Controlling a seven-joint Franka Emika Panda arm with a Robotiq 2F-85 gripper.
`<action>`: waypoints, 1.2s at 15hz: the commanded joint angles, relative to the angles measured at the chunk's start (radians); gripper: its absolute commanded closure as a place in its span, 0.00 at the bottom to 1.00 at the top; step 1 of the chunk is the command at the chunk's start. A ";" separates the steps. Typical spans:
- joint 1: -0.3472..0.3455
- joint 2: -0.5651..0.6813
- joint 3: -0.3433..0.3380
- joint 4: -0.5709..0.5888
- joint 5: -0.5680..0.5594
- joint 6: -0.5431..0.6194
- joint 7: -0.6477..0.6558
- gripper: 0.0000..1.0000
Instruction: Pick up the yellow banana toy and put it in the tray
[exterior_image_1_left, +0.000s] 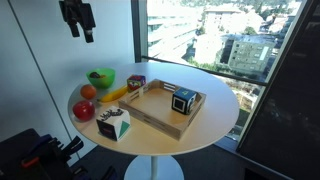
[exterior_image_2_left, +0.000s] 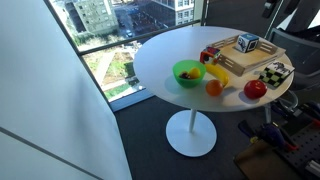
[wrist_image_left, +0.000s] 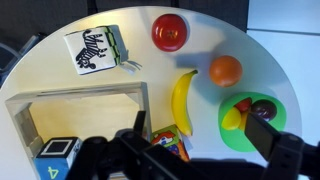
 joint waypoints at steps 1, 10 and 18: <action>0.009 0.089 -0.015 0.080 -0.023 -0.022 -0.037 0.00; 0.000 0.205 -0.016 0.127 -0.090 0.031 -0.014 0.00; 0.007 0.227 -0.020 0.110 -0.096 0.038 -0.015 0.00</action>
